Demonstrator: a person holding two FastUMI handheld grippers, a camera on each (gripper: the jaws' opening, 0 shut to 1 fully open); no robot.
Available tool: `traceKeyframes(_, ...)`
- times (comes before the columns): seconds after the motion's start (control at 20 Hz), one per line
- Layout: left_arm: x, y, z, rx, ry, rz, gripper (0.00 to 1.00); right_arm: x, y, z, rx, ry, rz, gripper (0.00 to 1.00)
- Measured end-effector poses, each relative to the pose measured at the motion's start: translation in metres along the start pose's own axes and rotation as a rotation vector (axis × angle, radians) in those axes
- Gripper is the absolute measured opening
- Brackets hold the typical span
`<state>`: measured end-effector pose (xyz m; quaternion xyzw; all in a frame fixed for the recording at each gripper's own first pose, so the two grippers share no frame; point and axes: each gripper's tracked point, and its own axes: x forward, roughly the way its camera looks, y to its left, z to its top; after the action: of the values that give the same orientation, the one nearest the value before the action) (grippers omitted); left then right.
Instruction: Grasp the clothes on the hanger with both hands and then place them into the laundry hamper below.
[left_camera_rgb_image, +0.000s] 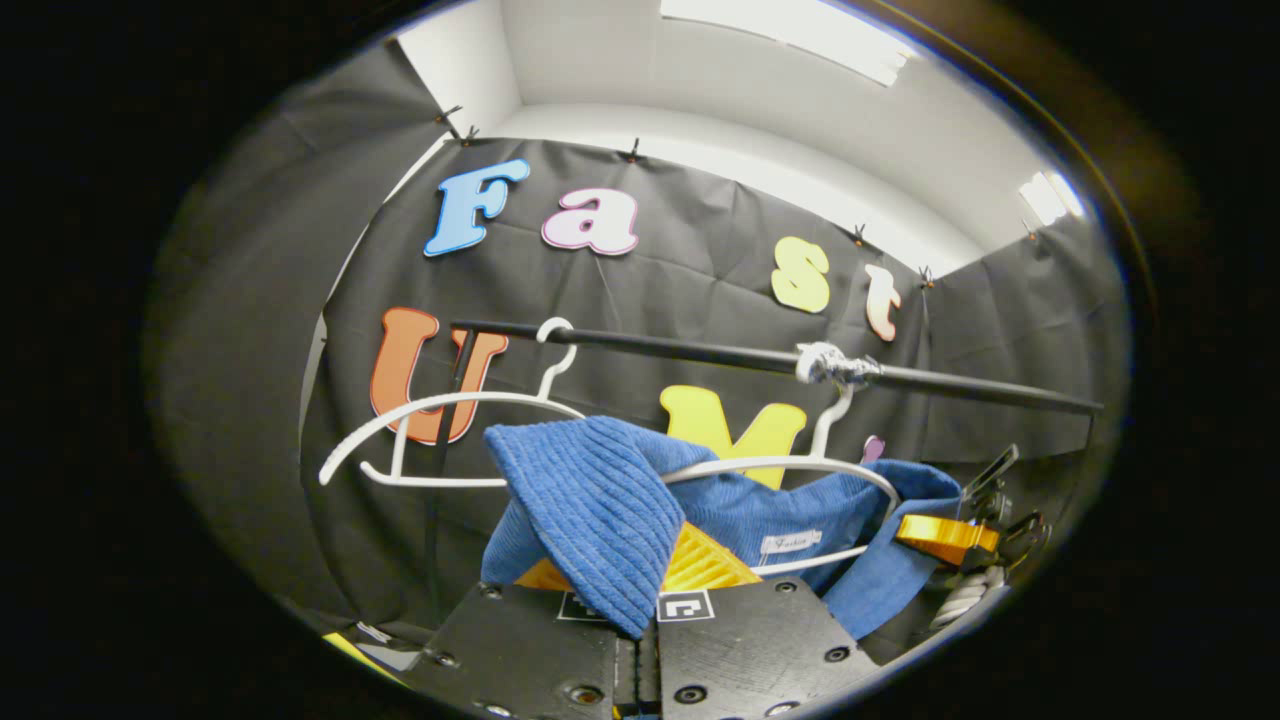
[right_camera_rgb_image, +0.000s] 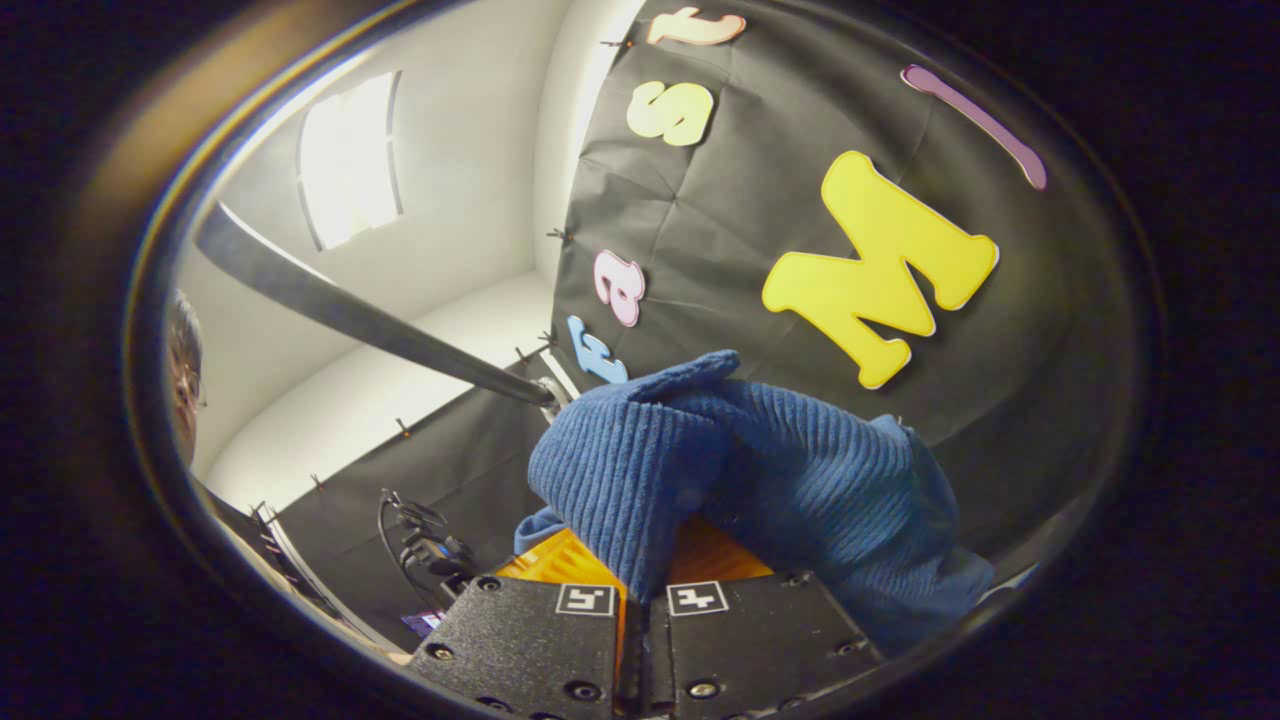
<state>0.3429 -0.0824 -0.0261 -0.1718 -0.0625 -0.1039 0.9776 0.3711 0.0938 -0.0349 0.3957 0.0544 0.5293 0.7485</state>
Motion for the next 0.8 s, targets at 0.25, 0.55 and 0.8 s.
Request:
traceKeyframes(0.25, 0.004, 0.006, 0.032, -0.075, -0.048, -0.041, 0.01, 0.001, 0.007, 0.030, 0.106, -0.066, 0.080, 0.06)
traceKeyframes(0.55, 0.012, 0.029, 0.043, -0.188, -0.038, -0.084, 0.03, -0.015, -0.005, 0.075, 0.310, -0.224, 0.147, 0.05)
traceKeyframes(0.8, 0.014, 0.053, 0.031, -0.322, 0.006, -0.108, 0.05, -0.028, -0.049, 0.090, 0.437, -0.306, 0.059, 0.05)
